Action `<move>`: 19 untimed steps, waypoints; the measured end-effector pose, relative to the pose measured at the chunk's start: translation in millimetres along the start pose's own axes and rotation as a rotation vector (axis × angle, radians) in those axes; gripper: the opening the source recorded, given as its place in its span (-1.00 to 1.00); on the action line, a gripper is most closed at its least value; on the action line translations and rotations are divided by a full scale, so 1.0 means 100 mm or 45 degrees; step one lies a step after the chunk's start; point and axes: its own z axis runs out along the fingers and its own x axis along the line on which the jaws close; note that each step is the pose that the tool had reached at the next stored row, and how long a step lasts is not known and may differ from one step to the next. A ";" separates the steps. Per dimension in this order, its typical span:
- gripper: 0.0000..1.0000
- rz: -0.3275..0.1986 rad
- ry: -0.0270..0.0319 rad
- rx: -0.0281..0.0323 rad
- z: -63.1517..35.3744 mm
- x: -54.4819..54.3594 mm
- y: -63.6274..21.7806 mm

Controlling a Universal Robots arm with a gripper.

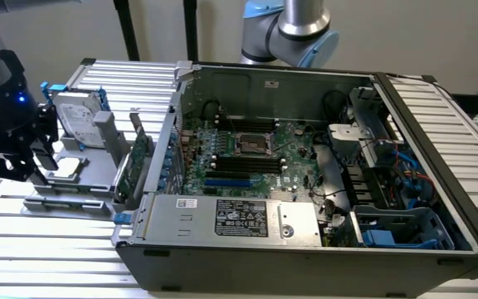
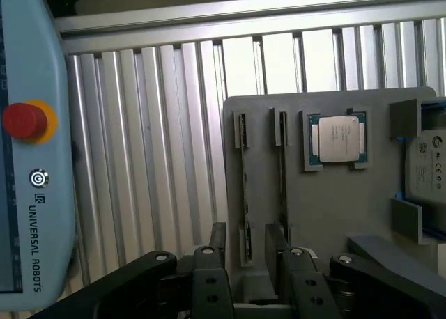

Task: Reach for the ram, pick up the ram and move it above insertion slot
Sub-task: 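Pick up the ram and move it above insertion slot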

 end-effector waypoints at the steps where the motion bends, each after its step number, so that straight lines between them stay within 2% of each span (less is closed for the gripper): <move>1: -0.27 0.000 -0.0001 0.0000 0.018 0.01 -0.001; 19: -0.27 -0.015 0.0000 -0.0003 0.343 0.02 -0.014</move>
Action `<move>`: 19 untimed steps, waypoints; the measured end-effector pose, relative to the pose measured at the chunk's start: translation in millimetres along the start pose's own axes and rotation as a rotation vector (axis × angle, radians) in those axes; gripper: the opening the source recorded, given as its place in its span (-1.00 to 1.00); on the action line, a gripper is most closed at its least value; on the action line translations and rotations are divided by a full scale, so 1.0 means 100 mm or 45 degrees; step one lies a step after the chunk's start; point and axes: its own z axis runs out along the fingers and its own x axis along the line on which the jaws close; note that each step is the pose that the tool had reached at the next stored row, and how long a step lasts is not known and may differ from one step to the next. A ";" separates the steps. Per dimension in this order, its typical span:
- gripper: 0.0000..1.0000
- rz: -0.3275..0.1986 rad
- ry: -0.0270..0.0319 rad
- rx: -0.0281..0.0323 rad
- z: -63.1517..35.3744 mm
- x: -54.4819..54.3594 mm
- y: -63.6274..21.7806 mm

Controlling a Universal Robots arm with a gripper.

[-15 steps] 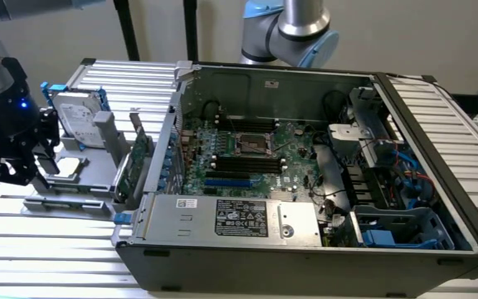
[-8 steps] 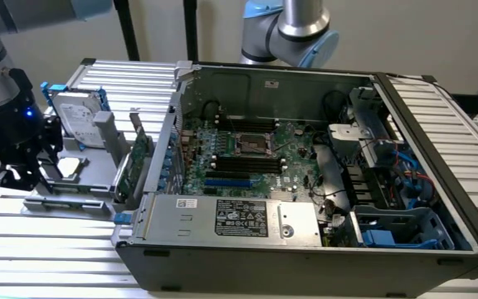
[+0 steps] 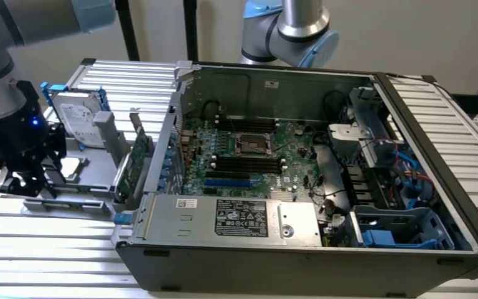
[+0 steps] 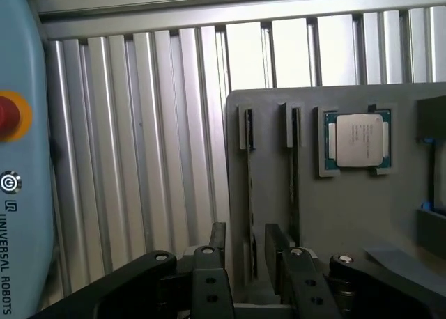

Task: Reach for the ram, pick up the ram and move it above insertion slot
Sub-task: 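Pick up the ram and move it above insertion slot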

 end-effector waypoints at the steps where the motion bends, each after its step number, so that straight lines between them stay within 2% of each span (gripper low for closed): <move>1: -0.27 -0.001 -0.0001 0.0002 0.020 0.00 -0.001; 15: -0.27 -0.019 0.0005 0.0005 0.274 0.00 -0.009; 19: -0.27 -0.025 0.0006 0.0006 0.343 -0.05 -0.007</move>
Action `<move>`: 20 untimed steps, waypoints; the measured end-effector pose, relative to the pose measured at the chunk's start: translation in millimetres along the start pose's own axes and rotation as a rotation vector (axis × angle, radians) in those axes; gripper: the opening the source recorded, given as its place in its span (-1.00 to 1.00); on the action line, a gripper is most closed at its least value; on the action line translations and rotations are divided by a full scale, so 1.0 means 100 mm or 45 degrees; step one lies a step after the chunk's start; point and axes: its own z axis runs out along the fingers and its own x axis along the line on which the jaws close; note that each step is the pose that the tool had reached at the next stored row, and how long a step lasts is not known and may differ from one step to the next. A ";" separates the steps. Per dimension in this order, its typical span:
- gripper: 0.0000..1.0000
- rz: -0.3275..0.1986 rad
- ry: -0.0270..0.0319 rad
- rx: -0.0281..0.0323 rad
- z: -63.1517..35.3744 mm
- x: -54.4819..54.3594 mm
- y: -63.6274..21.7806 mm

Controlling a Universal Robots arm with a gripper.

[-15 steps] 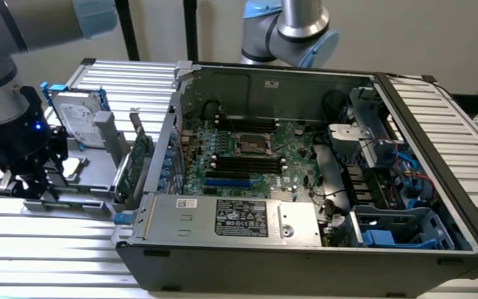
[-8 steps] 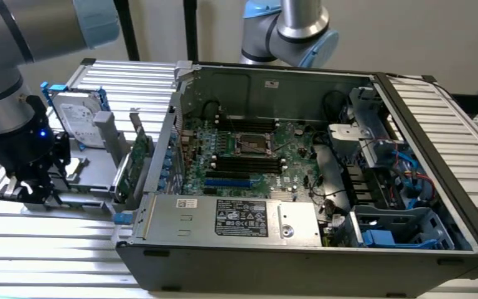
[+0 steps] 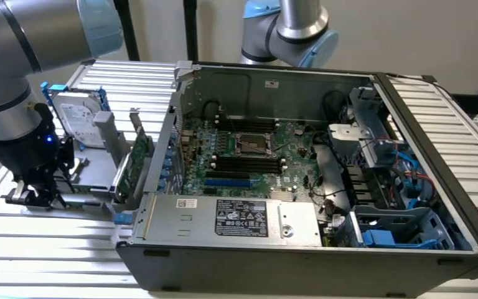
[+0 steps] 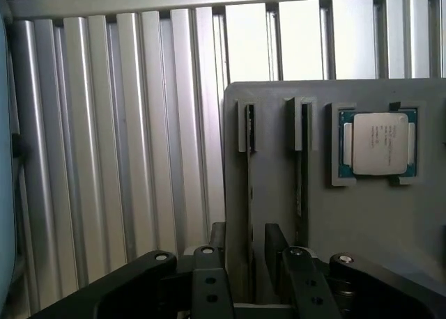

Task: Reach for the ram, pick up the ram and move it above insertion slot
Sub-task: 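Pick up the ram and move it above insertion slot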

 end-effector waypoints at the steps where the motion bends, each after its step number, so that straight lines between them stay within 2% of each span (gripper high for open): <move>1: -0.27 -0.002 -0.0001 0.0000 0.017 -0.01 0.001; 12: -0.27 -0.025 0.0006 0.0001 0.176 -0.03 0.012; 20: -0.31 -0.033 0.0007 0.0002 0.230 -0.03 0.033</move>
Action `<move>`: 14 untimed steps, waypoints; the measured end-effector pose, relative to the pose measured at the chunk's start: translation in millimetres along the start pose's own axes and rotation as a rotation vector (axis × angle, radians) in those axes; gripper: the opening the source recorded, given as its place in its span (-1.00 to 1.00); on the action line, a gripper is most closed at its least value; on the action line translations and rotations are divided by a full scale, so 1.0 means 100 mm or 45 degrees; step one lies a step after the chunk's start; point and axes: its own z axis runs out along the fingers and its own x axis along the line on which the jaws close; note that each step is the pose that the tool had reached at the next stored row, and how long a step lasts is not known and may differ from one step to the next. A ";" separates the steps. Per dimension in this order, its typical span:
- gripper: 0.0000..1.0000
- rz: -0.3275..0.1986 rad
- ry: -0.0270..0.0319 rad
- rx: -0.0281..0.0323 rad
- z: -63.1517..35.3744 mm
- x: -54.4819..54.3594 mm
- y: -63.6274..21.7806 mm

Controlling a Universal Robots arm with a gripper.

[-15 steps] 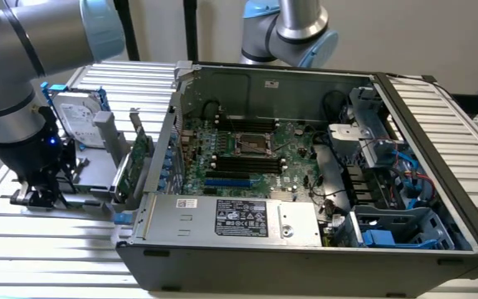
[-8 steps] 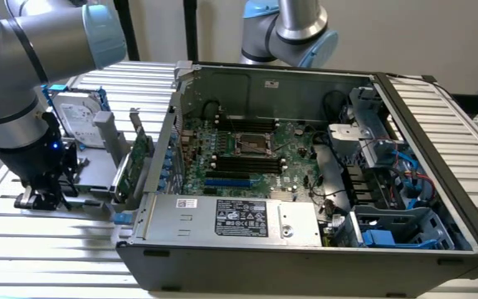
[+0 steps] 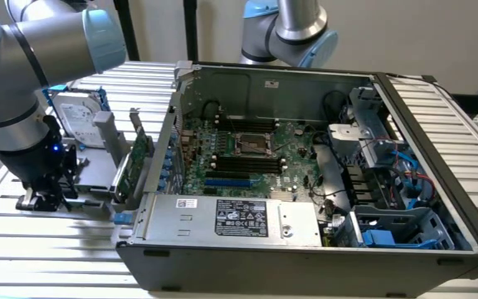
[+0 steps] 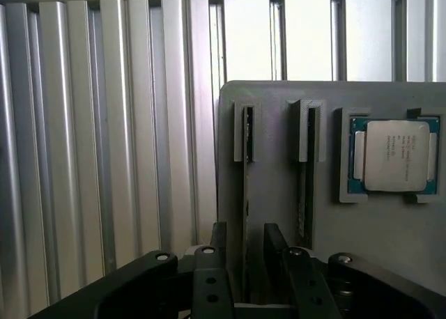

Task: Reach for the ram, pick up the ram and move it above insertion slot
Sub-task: 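Pick up the ram and move it above insertion slot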

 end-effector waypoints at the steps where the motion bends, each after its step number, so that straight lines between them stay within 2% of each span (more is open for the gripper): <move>1: -0.44 0.000 0.0000 -0.0001 0.000 0.00 0.000; 2: -0.44 0.000 0.0001 -0.0001 0.000 0.00 0.001; 3: -0.57 0.000 0.0001 -0.0002 0.000 0.00 0.001; 4: -0.57 0.000 0.0002 -0.0002 0.000 0.00 0.001; 6: -0.73 0.000 0.0002 -0.0002 0.000 0.00 0.001; 14: -0.73 0.000 0.0000 0.0000 0.001 0.00 0.001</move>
